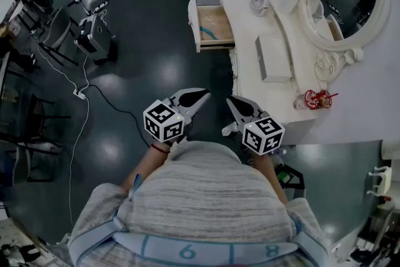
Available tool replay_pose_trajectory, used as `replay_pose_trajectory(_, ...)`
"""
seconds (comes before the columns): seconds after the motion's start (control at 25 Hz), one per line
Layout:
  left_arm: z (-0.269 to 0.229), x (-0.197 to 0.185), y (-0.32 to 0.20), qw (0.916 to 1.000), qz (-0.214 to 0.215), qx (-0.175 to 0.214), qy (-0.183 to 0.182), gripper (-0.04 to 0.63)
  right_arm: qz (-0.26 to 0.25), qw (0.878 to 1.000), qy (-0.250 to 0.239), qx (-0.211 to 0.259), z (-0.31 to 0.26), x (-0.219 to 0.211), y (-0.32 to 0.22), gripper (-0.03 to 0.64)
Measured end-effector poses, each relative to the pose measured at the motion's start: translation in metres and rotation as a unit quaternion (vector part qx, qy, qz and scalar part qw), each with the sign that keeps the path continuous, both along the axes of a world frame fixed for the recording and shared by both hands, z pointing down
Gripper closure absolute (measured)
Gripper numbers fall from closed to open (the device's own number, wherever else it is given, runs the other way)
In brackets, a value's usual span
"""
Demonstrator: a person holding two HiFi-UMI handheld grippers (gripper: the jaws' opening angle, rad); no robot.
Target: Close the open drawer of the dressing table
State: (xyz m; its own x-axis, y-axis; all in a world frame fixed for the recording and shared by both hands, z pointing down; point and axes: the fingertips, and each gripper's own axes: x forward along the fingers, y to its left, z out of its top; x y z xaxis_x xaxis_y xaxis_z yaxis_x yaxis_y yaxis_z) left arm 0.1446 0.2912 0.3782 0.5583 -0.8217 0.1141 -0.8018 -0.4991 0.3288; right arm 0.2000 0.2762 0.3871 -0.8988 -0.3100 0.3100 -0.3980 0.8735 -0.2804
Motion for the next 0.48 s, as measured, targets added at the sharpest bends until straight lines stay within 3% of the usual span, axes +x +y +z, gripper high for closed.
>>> replay_pose_trajectory(0.24,0.000,0.002,-0.002,0.9999,0.002,0.005,0.010,0.575,-0.007,0.999,-0.035,-0.006,-0.006,0.002,-0.001,0.606)
replay_pose_trajectory(0.48,0.003,0.011,-0.013,0.9996,0.025,-0.004,0.007,0.576,-0.012,1.000,-0.026,-0.003,-0.002,0.002,-0.007,0.604)
